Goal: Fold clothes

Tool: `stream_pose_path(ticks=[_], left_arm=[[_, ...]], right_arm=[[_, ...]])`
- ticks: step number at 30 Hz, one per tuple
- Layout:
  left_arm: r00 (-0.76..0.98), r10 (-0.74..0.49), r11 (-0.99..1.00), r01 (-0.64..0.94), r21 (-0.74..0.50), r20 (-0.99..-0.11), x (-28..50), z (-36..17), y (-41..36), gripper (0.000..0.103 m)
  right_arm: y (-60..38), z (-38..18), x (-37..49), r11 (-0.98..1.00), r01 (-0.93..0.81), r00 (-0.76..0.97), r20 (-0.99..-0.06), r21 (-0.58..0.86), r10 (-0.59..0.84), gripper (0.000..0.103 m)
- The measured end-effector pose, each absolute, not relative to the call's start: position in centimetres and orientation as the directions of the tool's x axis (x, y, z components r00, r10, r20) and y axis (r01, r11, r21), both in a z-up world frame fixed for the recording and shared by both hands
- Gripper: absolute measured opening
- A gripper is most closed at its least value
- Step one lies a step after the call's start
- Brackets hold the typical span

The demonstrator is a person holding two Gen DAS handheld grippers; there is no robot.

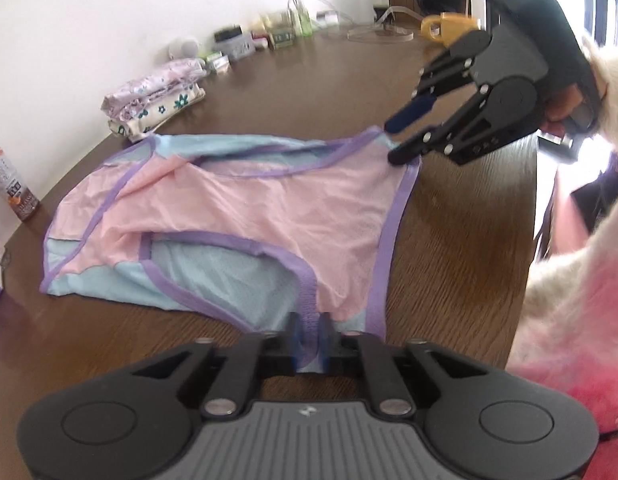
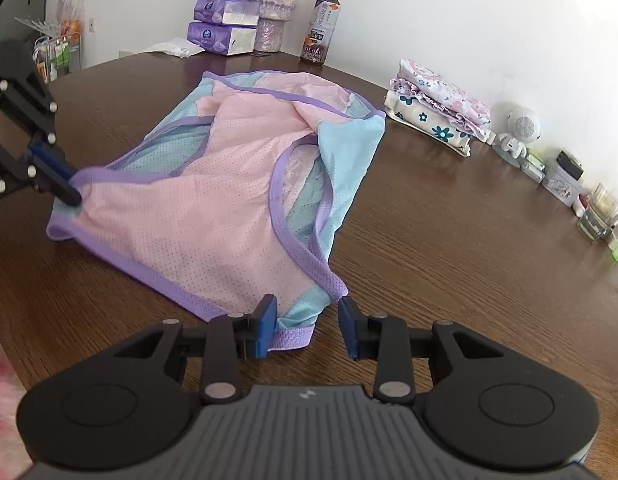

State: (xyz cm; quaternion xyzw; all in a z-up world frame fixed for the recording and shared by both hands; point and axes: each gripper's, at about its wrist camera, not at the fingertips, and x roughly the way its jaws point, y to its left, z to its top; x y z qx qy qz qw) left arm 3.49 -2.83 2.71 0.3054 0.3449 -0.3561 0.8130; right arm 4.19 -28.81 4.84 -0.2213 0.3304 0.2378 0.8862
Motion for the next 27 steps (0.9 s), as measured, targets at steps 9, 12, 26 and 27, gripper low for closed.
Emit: stream_pose_path(ticks=[9,12,26,27], left_arm=[[0.577,-0.345,0.448,0.794,0.41,-0.741,-0.8,4.1,-3.5,0.014],[0.597,-0.314,0.502,0.764,0.404,-0.739,0.5,3.7,-3.1,0.027],[0.469,-0.372,0.568,0.798,0.204,-0.801,3.4,2.2,-2.6,0.003],[0.462,-0.376,0.556,0.806,0.203,-0.804,3.2,2.2,-2.8,0.003]], right_arm=[[-27.9,4.5,3.2,0.755,-0.573,0.698,-0.672,-0.317,0.248,0.035],[-28.1,4.5,3.2,0.757,-0.573,0.696,-0.675,-0.313,0.247,0.035],[-29.8,4.8,4.2,0.829,-0.545,0.626,-0.718,-0.125,0.304,0.023],[-29.9,4.8,4.3,0.833,-0.542,0.621,-0.72,-0.111,0.308,0.013]])
